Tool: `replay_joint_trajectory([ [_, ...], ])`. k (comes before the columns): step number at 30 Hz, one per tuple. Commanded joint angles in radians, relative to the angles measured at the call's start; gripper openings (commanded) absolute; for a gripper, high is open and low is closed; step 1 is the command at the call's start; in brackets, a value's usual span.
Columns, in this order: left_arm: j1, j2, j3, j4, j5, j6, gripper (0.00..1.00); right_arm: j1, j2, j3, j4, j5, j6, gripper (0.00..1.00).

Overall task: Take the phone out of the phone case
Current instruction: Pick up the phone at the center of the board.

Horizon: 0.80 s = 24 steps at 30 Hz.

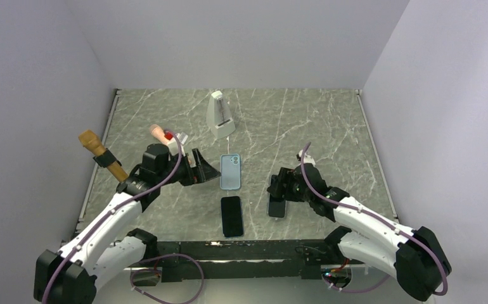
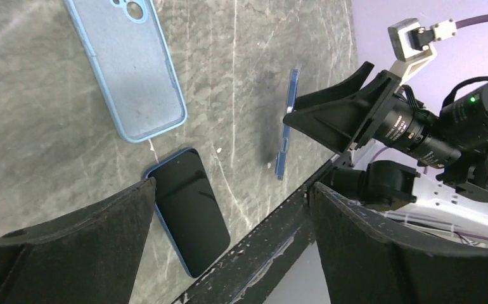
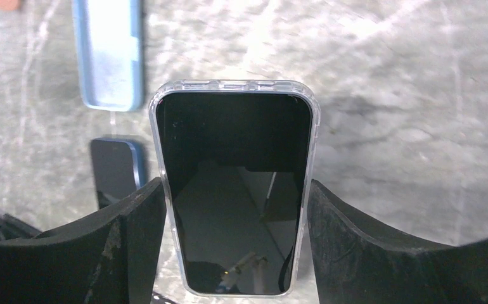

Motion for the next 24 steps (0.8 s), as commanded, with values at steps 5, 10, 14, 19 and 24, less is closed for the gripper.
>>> replay_joint_trajectory([
  [5, -0.016, 0.116, 0.013, 0.252, 0.125, -0.168, 0.95, 0.050, 0.020, 0.101, 0.267, -0.001, -0.056, 0.00],
  [10, -0.095, 0.171, 0.114, 0.195, 0.064, -0.116, 0.87, 0.092, 0.009, 0.139, 0.286, -0.015, -0.095, 0.00],
  [14, -0.156, 0.205, 0.173, 0.171, -0.004, -0.090, 0.76, 0.151, 0.005, 0.163, 0.303, -0.011, -0.080, 0.00],
  [19, -0.224, 0.235, 0.231, 0.117, -0.104, -0.065, 0.83, 0.258, 0.024, 0.196, 0.326, 0.050, -0.059, 0.00],
  [24, -0.275, 0.251, 0.251, 0.080, -0.177, -0.052, 0.80, 0.341, 0.033, 0.224, 0.342, 0.111, -0.053, 0.00],
])
